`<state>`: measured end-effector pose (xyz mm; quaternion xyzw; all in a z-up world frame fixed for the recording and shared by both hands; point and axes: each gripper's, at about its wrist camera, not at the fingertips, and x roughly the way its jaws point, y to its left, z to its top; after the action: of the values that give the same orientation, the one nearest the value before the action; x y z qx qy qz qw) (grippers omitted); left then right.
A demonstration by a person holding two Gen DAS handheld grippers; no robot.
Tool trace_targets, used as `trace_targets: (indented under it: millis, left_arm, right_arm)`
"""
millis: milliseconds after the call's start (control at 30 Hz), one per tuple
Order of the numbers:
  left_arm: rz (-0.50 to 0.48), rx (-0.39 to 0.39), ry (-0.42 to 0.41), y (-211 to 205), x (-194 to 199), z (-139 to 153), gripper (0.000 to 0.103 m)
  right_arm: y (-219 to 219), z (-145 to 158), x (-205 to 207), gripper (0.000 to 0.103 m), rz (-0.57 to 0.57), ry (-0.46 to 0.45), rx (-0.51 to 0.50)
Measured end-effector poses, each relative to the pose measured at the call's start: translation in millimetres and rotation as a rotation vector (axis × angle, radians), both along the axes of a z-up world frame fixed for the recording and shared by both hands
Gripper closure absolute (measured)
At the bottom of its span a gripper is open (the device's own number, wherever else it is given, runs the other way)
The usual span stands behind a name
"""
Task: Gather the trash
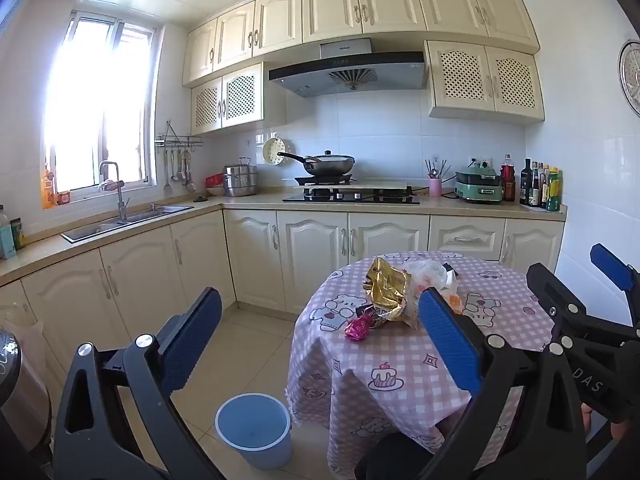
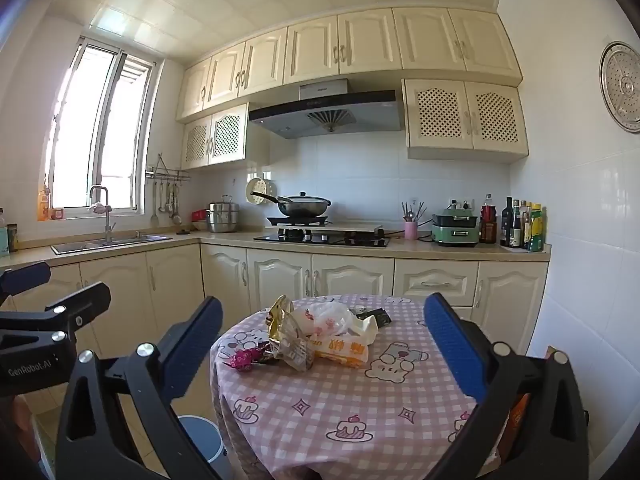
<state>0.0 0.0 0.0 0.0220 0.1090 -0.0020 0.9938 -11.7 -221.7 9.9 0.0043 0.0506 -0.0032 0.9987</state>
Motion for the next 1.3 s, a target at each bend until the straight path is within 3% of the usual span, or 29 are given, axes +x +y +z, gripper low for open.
trace_targets:
  millis: [1300]
  left_arm:
    - [-0.007, -0.004, 0.010, -0.3, 1.1, -2.6, 0.007]
  right_arm:
    - [-2.5, -5.7, 3.1, 0.004, -0.007, 0.014, 0.004]
